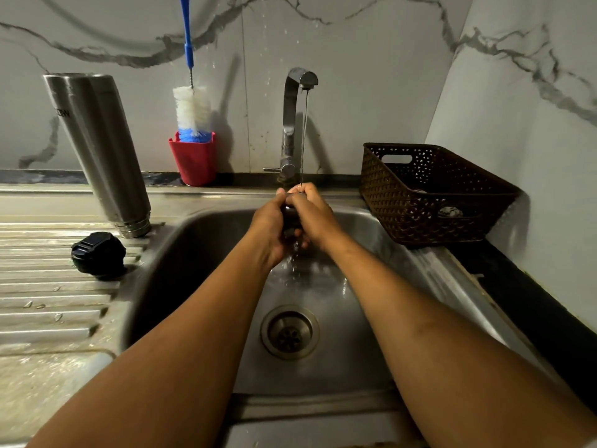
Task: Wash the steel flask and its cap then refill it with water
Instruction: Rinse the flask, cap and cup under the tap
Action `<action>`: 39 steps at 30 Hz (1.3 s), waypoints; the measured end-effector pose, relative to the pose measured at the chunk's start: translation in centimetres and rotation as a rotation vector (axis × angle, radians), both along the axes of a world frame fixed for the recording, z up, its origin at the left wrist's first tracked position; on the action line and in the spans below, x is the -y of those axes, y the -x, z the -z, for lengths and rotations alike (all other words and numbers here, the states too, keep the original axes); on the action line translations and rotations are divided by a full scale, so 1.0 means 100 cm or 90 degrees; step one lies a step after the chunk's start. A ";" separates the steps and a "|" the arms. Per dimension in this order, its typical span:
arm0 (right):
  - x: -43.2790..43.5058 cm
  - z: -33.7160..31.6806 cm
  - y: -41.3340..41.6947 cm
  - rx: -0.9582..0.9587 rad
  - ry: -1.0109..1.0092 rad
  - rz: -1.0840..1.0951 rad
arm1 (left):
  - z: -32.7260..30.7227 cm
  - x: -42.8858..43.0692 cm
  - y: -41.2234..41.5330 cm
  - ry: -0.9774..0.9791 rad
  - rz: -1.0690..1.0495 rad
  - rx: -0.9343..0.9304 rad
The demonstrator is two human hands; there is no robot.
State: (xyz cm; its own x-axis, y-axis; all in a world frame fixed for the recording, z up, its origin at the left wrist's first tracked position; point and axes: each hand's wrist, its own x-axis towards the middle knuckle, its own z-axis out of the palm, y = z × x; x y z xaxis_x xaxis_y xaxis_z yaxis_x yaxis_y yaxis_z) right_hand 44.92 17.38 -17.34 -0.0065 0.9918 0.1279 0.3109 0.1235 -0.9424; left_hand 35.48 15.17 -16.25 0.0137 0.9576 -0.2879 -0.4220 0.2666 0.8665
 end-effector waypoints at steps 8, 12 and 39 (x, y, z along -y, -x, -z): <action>-0.001 -0.010 -0.009 -0.203 0.330 0.061 | 0.009 0.005 0.001 -0.186 0.083 -0.175; -0.004 -0.006 -0.011 -0.091 0.237 0.042 | 0.007 0.007 -0.002 -0.156 0.063 -0.185; -0.001 0.007 -0.024 0.040 0.065 0.026 | 0.002 -0.002 0.009 0.030 0.036 -0.055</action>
State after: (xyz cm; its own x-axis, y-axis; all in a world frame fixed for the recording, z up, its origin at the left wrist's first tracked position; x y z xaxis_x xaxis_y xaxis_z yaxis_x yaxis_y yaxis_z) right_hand 47.31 17.50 -18.01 0.0287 0.9992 0.0262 0.3726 0.0136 -0.9279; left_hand 34.60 15.33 -16.40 0.0409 0.9413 -0.3352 -0.3292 0.3295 0.8849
